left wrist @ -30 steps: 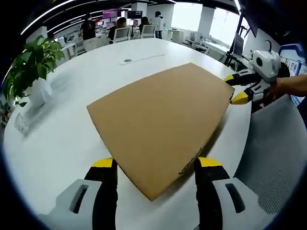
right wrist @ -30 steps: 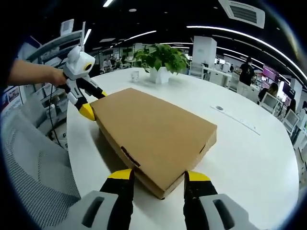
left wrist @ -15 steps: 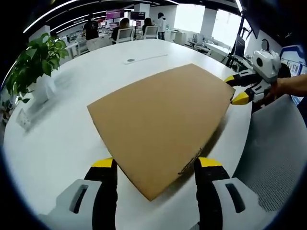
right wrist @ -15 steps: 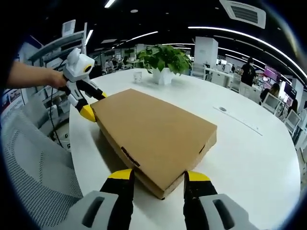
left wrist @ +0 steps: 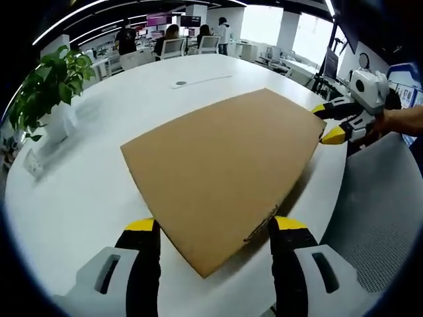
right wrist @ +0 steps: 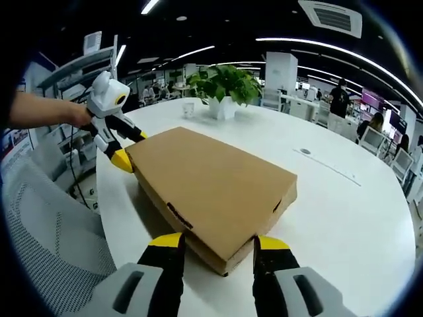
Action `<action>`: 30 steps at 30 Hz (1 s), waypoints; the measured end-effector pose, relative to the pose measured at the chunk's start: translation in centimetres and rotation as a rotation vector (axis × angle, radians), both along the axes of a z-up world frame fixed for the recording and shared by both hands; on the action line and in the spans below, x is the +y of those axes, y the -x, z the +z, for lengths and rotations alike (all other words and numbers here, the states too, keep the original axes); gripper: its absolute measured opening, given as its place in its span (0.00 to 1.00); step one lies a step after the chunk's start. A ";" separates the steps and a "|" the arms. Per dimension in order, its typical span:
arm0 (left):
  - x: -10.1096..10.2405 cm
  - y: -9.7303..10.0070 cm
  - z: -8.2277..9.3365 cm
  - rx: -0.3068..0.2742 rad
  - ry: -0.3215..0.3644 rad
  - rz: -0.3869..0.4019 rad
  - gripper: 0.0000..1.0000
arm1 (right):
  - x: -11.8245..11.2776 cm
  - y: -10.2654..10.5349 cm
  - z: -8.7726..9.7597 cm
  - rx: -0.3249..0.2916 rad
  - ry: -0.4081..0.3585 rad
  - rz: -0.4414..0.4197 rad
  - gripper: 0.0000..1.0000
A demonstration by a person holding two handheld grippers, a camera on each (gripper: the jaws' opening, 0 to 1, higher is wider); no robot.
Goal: Operate the shoe box by opening the lid, removing the specified soft item, and placing it in the target area until the item is outside and the box remains undamaged.
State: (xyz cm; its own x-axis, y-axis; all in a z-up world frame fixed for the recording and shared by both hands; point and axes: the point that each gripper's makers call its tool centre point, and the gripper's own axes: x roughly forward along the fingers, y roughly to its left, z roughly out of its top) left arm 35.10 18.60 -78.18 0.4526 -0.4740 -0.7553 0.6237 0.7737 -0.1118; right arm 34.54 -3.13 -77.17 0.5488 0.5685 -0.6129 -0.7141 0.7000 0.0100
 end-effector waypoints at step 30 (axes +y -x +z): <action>-0.3 -0.1 3.9 -0.065 0.069 0.048 0.73 | 0.2 -0.2 4.4 -0.024 -0.070 -0.015 0.42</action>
State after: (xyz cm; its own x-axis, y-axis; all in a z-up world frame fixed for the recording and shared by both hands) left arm 35.16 18.32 -74.32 0.5226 -0.5006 -0.6901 0.5939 0.7945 -0.1266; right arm 34.74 -2.93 -72.75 0.5717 0.6016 -0.5579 -0.7044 0.7085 0.0422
